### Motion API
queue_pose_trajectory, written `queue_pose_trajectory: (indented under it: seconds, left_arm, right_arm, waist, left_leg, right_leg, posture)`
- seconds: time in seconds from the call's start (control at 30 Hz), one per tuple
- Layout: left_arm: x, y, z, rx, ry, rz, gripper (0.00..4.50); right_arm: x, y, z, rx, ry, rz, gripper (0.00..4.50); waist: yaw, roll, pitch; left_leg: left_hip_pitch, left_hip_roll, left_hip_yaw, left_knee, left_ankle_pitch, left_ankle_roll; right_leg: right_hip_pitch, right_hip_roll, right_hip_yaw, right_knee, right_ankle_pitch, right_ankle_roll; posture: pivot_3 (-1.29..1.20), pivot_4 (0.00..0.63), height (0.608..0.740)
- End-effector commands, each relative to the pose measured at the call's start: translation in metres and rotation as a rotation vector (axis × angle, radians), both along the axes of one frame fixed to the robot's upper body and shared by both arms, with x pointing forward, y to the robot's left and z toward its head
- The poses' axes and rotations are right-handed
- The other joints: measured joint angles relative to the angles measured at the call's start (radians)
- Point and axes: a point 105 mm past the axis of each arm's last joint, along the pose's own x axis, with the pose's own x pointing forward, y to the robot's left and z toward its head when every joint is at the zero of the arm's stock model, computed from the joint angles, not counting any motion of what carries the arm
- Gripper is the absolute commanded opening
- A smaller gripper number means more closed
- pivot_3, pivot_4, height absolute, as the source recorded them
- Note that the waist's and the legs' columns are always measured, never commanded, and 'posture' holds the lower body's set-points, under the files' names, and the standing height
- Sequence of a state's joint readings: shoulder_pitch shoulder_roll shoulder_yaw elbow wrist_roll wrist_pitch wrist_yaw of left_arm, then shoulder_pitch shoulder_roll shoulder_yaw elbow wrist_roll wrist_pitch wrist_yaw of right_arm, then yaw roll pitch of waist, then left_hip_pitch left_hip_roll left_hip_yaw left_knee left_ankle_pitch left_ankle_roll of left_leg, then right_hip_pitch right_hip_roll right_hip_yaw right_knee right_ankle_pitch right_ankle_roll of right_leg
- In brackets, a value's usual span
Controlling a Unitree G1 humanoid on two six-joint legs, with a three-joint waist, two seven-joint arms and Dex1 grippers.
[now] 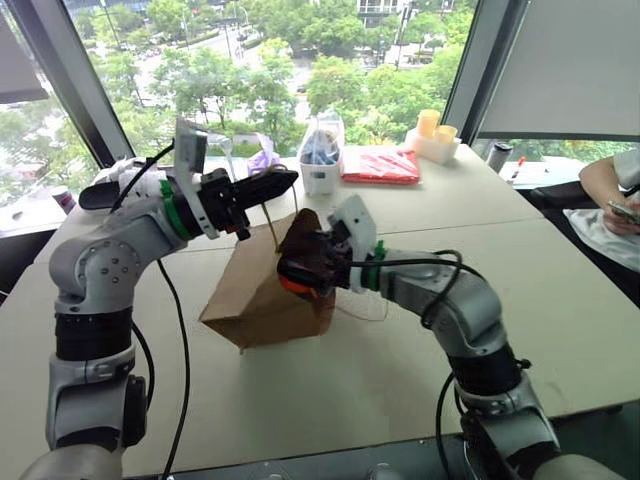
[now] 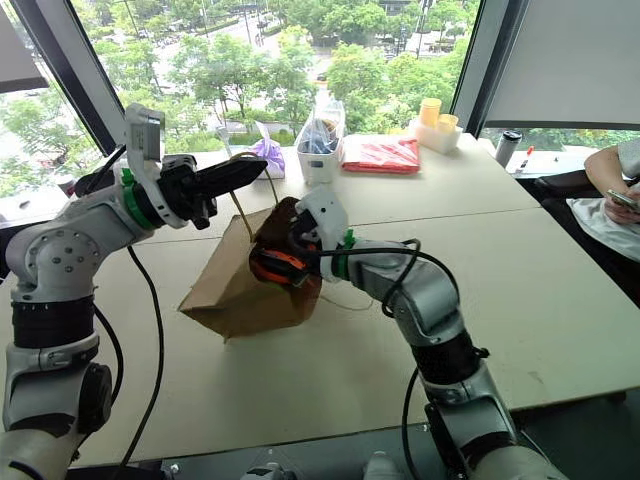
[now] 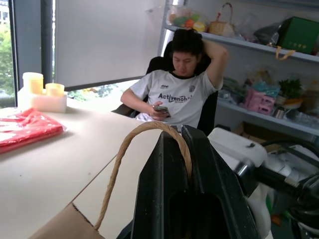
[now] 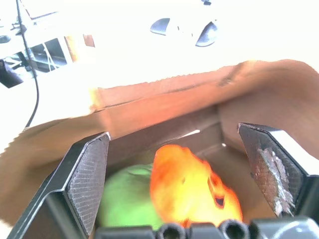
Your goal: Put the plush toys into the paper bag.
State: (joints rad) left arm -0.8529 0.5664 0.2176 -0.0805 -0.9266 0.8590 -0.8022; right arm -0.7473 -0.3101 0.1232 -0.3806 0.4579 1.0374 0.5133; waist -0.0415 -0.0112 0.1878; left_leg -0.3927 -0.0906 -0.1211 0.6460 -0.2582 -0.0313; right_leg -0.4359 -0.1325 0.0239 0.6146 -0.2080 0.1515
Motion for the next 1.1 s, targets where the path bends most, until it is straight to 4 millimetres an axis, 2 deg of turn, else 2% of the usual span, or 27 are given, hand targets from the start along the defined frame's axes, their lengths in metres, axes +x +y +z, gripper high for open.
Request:
queue_pose_trajectory:
  seconds: [0.03,0.1,0.17,0.33,0.43,0.67,0.83,0.9,0.97,1.1]
  left_arm:
    - [-0.002,0.005,0.007,-0.008,-0.049,0.009,0.0]
    - [-0.001,0.003,0.007,-0.014,-0.05,0.002,0.0]
    - [0.0,0.002,0.007,-0.016,-0.052,-0.003,0.0]
    - [0.0,0.001,0.008,-0.022,-0.059,-0.012,0.0]
    - [-0.001,0.001,0.008,-0.023,-0.063,-0.013,0.0]
    - [-0.003,-0.001,0.007,-0.022,-0.067,-0.016,0.0]
    - [-0.003,-0.002,0.007,-0.017,-0.071,-0.012,0.0]
    - [-0.004,-0.002,0.006,-0.014,-0.073,-0.011,0.0]
    - [-0.004,-0.003,0.006,-0.014,-0.074,-0.011,0.0]
    - [-0.005,-0.003,0.005,-0.012,-0.075,-0.008,0.0]
  right_arm:
    - [-0.016,-0.034,0.021,0.048,-0.037,-0.059,4.42]
    - [-0.017,-0.062,0.009,0.038,0.024,-0.154,4.42]
    - [-0.016,-0.08,-0.007,0.008,0.073,-0.228,4.42]
    - [-0.007,-0.106,-0.04,-0.009,0.164,-0.37,4.42]
    - [0.011,-0.123,-0.053,-0.002,0.187,-0.521,4.42]
    - [0.025,-0.121,-0.072,-0.009,0.238,-0.572,4.42]
    - [0.038,-0.115,-0.073,0.003,0.239,-0.58,4.42]
    - [0.043,-0.112,-0.073,0.022,0.251,-0.581,3.89]
    - [0.046,-0.11,-0.073,0.039,0.262,-0.58,3.1]
    - [0.051,-0.102,-0.069,0.079,0.283,-0.568,0.94]
  waist:
    - [0.002,0.0,0.0]
    - [0.006,0.0,0.0]
    - [0.012,0.0,0.0]
    - [0.021,0.0,0.0]
    - [0.024,0.0,0.0]
    - [0.027,0.0,0.0]
    - [0.025,0.0,0.0]
    - [0.024,0.0,0.0]
    - [0.024,0.0,0.0]
    - [0.024,0.0,0.0]
  left_leg:
    - [0.0,0.0,0.0,0.0,-0.001,0.002]
    - [0.0,0.0,0.0,0.0,-0.003,0.005]
    - [0.0,0.0,0.0,0.0,-0.003,0.006]
    - [0.001,0.0,0.005,0.001,-0.003,0.006]
    - [0.001,0.0,0.005,0.002,-0.003,0.006]
    - [0.001,0.0,0.005,0.002,-0.003,0.006]
    - [0.001,0.0,0.005,0.002,-0.003,0.006]
    - [0.001,0.0,0.005,0.002,-0.003,0.006]
    - [0.001,0.0,0.005,0.001,-0.003,0.006]
    - [0.001,0.0,0.005,0.002,-0.003,0.006]
  right_leg:
    - [0.0,0.0,0.0,0.0,0.0,0.0]
    - [0.0,0.0,0.0,0.0,0.0,0.0]
    - [0.002,0.0,0.0,-0.001,0.0,0.0]
    - [0.002,0.0,0.0,-0.001,0.0,0.0]
    - [0.002,0.0,0.0,-0.001,0.0,0.0]
    - [0.002,0.0,0.0,-0.001,0.0,0.0]
    - [0.002,0.0,0.0,-0.001,0.0,0.0]
    - [0.002,0.0,0.0,-0.001,0.0,0.0]
    - [0.002,0.0,0.0,-0.001,0.0,0.0]
    - [0.002,0.0,0.0,-0.001,0.0,0.0]
  posture:
    - [0.0,0.15,0.74]
    - [0.0,0.15,0.74]
    - [0.0,0.15,0.74]
    - [0.0,0.15,0.74]
    - [0.0,0.15,0.74]
    - [0.0,0.15,0.74]
    - [0.0,0.15,0.74]
    - [0.0,0.15,0.74]
    - [0.0,0.15,0.74]
    - [0.0,0.15,0.74]
